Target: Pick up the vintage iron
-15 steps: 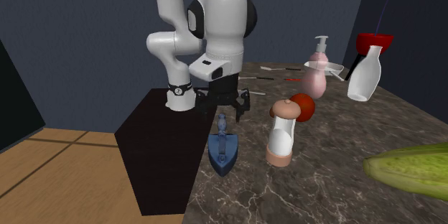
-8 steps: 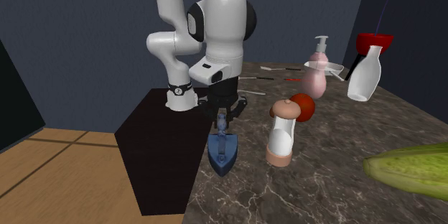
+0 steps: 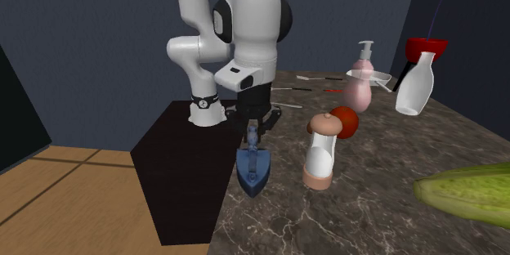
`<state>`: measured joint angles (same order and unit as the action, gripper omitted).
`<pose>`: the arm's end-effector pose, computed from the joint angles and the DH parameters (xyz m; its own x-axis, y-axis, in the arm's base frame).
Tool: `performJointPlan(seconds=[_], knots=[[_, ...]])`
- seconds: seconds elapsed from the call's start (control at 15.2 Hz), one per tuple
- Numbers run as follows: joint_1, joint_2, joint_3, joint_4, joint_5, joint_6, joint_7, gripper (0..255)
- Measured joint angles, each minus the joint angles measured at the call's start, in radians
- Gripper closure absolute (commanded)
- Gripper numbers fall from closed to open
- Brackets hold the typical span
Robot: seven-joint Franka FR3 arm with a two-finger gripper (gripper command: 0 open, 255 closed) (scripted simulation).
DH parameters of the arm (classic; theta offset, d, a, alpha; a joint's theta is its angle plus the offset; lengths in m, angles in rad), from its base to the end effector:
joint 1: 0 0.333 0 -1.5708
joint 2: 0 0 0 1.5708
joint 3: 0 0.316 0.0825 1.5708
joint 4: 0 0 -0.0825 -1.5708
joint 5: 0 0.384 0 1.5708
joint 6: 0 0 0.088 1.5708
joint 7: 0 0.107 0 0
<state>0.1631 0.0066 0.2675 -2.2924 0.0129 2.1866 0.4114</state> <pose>0.4556 0.2098 0.3384 0.9942 0.0093 -0.1072 0.0131 -0.9993 0.0343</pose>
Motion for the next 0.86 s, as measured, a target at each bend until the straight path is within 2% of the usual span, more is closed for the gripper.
performJointPlan(seconds=[0.86], knots=[[-0.002,-0.086,-0.004,0.083,0.023,-0.166,-0.017,255]])
